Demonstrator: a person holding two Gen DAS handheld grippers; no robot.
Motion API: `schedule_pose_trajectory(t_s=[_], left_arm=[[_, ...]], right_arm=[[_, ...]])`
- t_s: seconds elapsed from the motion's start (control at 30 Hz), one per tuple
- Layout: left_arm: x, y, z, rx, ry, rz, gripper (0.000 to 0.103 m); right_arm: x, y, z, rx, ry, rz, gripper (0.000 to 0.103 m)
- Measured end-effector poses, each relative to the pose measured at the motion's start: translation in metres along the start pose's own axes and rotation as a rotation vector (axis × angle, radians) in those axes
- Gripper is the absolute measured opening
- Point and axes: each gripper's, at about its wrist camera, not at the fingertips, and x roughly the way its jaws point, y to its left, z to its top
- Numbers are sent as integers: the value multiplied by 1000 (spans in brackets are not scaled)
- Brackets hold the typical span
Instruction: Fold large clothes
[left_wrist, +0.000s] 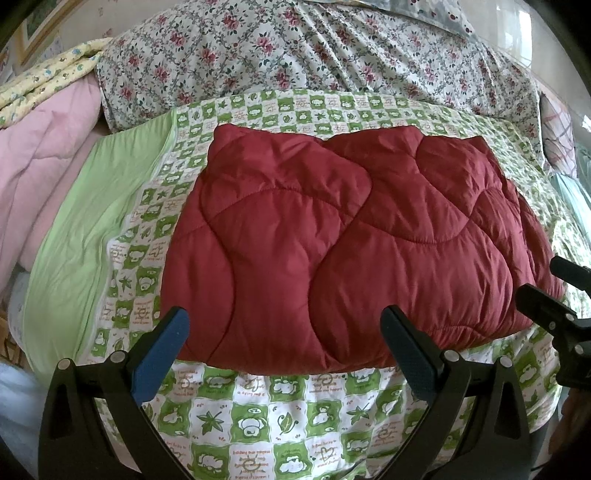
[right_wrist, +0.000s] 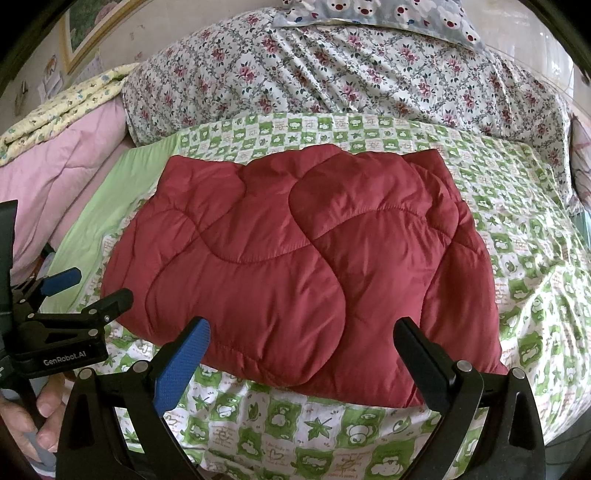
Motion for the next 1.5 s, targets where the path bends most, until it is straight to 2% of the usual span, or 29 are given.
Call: schedule_pose_trajectory(t_s=[1.5], left_arm=[[7, 5, 1, -20, 9, -6, 103]], right_arm=[[7, -3, 1, 9, 8, 4, 101]])
